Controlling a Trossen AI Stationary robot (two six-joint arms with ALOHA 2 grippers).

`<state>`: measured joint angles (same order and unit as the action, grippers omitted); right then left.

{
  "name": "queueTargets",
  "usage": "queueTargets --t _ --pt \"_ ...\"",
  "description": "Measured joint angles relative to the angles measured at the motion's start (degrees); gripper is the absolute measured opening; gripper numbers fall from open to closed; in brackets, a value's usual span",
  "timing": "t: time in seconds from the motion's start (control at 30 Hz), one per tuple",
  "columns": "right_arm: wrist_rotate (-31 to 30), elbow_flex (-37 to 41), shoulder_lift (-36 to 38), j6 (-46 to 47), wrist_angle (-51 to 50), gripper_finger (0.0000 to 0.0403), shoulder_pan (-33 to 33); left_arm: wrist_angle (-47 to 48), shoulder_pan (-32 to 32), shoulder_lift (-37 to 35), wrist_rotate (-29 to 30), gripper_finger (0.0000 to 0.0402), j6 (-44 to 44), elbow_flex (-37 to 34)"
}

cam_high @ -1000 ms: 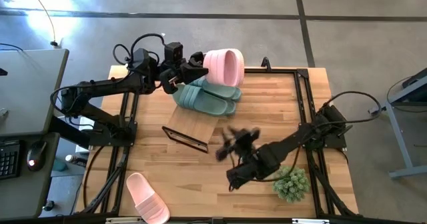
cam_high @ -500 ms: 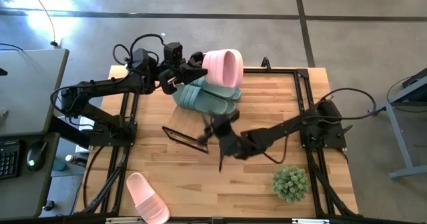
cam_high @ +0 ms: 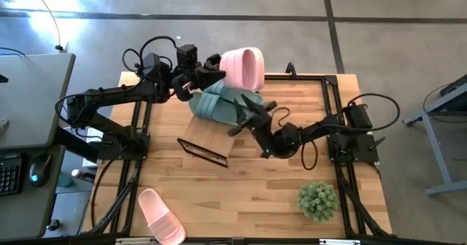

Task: Pick and place slides into the shelf
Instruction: Put the pink slide under the shelf

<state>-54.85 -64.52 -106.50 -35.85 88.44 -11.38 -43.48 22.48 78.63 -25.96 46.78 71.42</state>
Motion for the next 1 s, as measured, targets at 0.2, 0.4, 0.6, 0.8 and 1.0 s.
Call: queueTargets --t 0.2,0.4,0.6,0.8,1.0 --pt "5.2 -6.6 -0.1 2.1 -11.1 0.0122 2.8 0.2 0.0 0.0 1.7 0.0 -0.3 0.0" --pt "2.4 -12.4 0.0 -4.1 -11.4 0.0122 4.1 1.8 0.0 0.0 2.9 0.0 -3.1 0.0" --pt "6.2 -13.1 -0.1 1.6 -12.7 0.0122 5.1 1.7 0.0 0.0 3.7 0.0 -3.7 0.0" --pt "7.4 -13.1 0.0 4.1 -11.8 0.0122 5.4 1.9 0.0 0.0 4.9 0.0 -5.1 0.0" --pt "9.9 -13.1 -0.1 11.2 -11.1 0.0122 6.6 1.7 0.1 0.7 5.4 0.0 -5.4 0.1"
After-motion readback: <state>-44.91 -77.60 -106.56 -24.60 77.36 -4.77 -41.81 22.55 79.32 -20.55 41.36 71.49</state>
